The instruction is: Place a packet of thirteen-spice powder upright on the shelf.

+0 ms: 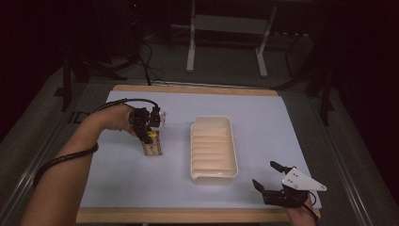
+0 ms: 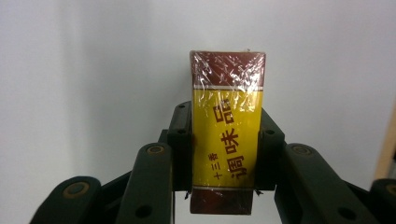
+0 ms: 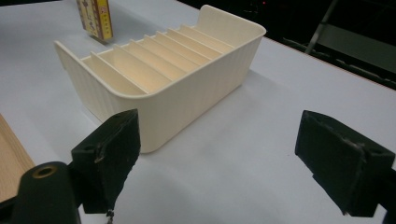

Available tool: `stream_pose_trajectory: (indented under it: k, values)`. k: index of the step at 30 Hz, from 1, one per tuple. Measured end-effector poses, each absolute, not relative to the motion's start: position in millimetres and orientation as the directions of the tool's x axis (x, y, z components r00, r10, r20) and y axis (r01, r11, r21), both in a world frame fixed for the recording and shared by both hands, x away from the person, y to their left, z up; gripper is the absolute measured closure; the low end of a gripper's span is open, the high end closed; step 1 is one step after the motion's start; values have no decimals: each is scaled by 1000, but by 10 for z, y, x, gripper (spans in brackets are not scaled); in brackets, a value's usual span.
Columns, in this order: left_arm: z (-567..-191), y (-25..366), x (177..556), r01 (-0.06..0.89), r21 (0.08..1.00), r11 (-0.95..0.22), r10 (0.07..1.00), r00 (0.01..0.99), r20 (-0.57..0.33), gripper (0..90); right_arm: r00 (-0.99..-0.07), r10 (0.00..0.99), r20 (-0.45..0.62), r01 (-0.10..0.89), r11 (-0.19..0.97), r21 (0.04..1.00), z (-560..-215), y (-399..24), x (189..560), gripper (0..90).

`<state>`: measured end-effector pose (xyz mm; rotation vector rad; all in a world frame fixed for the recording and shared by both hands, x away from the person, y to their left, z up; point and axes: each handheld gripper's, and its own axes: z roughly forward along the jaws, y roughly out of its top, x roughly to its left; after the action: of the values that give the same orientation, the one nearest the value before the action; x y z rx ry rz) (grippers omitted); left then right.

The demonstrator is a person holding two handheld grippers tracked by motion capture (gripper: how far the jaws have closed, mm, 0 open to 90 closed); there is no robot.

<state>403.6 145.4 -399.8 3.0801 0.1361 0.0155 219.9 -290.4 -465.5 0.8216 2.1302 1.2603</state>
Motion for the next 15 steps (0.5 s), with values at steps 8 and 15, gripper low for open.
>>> stream_pose_trajectory:
  k: [8,15]
  values:
    - [-3853,1387,4023,112,106,-988,114,993,15,676,-673,729,-127,236,375,896,-4652,-2911,2191,142]
    - [-3688,1309,3981,118,160,-980,117,993,-15,677,-670,732,-125,240,373,896,-4651,-2916,2194,142]
